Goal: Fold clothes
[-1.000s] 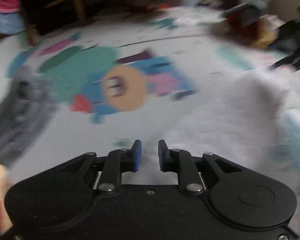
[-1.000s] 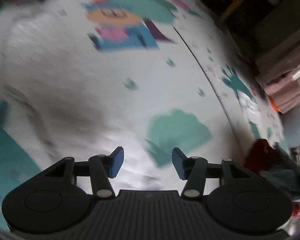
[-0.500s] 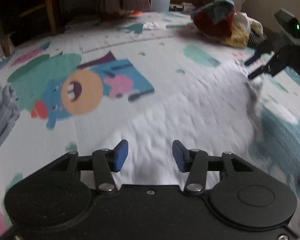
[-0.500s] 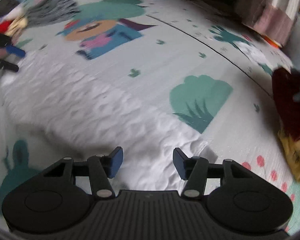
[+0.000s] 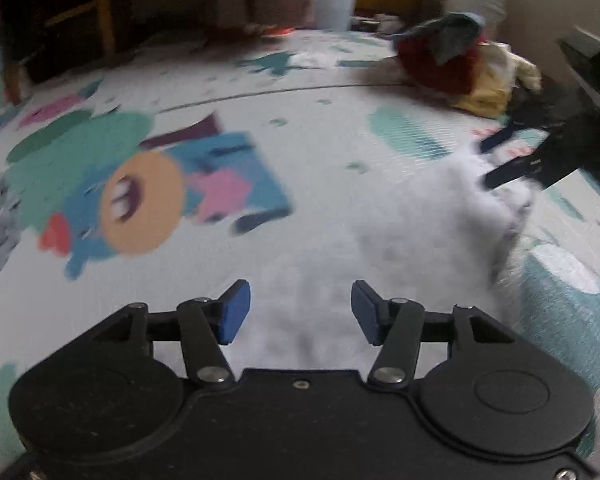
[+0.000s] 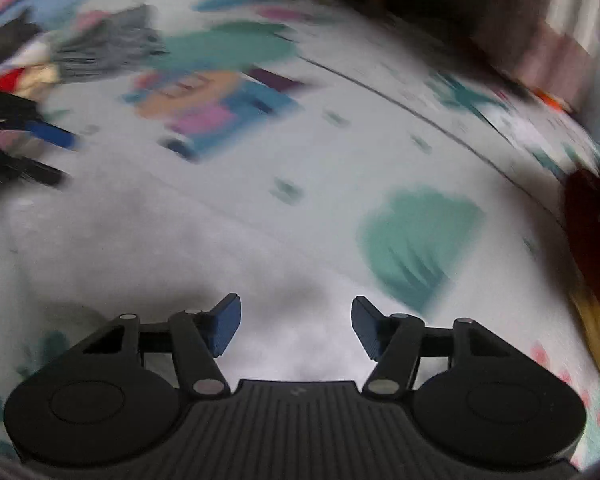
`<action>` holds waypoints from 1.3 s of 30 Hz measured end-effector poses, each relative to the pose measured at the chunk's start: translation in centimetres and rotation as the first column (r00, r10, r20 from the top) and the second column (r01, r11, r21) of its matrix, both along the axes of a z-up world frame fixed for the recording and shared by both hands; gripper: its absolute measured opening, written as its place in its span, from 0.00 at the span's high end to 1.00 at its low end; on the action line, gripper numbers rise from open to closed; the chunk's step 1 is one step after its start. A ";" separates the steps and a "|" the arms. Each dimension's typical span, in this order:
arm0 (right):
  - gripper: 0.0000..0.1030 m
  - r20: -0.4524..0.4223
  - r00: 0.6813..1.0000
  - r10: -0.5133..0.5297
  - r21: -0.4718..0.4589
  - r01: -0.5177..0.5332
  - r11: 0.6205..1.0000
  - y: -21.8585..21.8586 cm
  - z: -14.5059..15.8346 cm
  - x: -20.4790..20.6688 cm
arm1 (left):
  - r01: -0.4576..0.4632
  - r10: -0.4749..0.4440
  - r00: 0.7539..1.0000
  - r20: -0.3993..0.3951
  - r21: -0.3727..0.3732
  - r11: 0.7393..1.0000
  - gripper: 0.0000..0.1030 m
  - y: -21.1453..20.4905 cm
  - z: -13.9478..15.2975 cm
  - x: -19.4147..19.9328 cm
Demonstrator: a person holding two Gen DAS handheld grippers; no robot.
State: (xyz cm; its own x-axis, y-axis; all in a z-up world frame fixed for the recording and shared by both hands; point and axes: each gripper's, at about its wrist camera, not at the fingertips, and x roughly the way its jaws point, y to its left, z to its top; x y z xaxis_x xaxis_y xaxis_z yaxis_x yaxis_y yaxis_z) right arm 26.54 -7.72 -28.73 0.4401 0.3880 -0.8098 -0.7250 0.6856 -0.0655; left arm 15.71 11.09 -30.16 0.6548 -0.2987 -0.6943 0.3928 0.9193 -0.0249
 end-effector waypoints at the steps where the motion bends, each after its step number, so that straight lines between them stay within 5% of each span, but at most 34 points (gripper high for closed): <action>1: 0.40 -0.005 0.999 0.040 0.000 -0.040 0.999 1.5 -0.2 0.0 | 0.024 -0.024 1.000 0.017 0.023 0.999 0.46 -1.1 -0.2 0.3; 5: 0.47 -0.057 0.997 0.048 0.046 -0.046 0.998 5.5 -1.0 0.6 | 0.043 -0.044 0.999 0.030 0.037 0.998 0.46 -3.7 -1.0 1.9; 9: 0.48 -0.058 0.994 0.087 -0.024 -0.089 0.996 6.5 -2.9 -0.1 | 0.066 -0.066 0.998 -0.007 0.081 0.995 0.46 -4.7 -2.4 2.8; 18: 0.44 -0.080 0.994 -0.073 -0.019 0.072 0.997 -3.8 -3.0 1.1 | -0.065 0.067 0.997 -0.030 0.057 0.996 0.44 3.1 -2.7 -0.3; 25: 0.39 -0.113 0.960 -0.257 -0.005 0.258 0.966 -12.2 -2.9 1.4 | -0.171 0.173 0.984 -0.043 0.051 0.984 0.44 8.5 -2.5 -4.0; 27: 0.39 -0.141 0.935 -0.326 0.033 0.334 0.942 -14.3 -2.6 1.3 | -0.218 0.220 0.975 -0.036 0.039 0.975 0.44 9.2 -2.0 -4.7; 32: 0.38 -0.340 0.790 -0.511 0.166 0.585 0.794 -18.8 -3.4 2.0 | -0.364 0.343 0.926 -0.156 -0.140 0.921 0.44 11.1 -2.2 -6.0; 37: 0.38 -0.364 0.801 -0.475 0.157 0.555 0.817 -17.6 -4.3 2.0 | -0.467 0.421 0.880 -0.221 -0.243 0.850 0.44 12.5 -2.6 -5.7; 39: 0.39 -0.367 0.811 -0.456 0.151 0.535 0.831 -16.9 -4.5 2.1 | -0.467 0.422 0.880 -0.216 -0.240 0.851 0.44 12.8 -2.3 -4.7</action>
